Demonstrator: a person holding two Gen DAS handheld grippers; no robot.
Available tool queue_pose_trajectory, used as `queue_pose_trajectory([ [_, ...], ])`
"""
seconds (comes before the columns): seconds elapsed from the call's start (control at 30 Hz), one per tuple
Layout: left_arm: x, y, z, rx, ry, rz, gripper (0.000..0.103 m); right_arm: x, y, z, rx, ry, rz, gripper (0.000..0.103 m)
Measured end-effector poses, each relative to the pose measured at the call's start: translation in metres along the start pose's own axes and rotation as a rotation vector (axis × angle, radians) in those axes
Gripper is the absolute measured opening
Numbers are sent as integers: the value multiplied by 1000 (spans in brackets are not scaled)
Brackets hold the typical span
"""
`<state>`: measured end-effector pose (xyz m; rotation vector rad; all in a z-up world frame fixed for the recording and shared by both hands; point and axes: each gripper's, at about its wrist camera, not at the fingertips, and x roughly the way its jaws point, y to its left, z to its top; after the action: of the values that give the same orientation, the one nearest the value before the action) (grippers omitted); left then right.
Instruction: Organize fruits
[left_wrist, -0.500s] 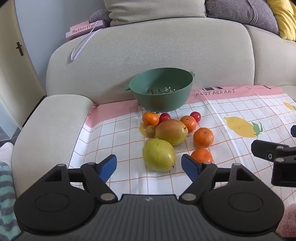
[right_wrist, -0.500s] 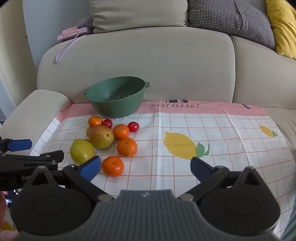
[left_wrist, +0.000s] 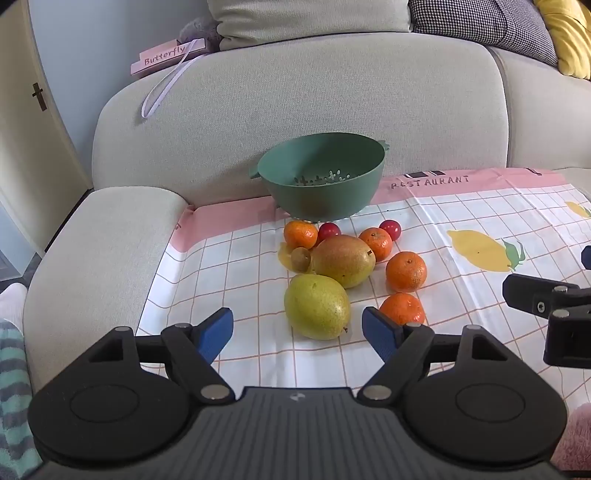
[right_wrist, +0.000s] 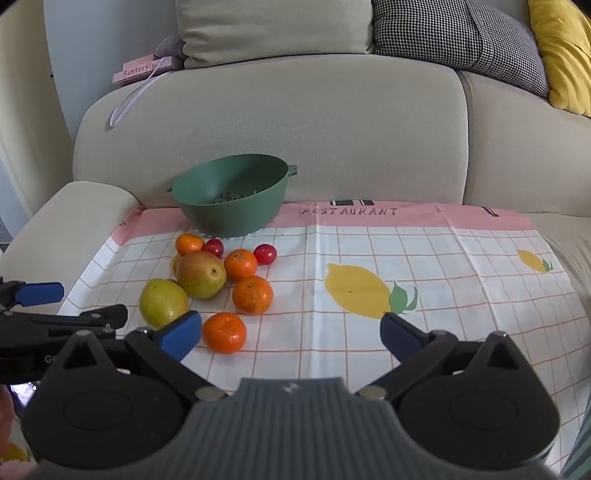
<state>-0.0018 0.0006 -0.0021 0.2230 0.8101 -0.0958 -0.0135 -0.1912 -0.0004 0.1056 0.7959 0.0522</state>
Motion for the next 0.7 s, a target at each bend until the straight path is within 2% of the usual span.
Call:
queue_pose_trajectory([
  [0.7,3,-5,-7,15,10,3,93,-2,-1,0,1,-9,5,99],
])
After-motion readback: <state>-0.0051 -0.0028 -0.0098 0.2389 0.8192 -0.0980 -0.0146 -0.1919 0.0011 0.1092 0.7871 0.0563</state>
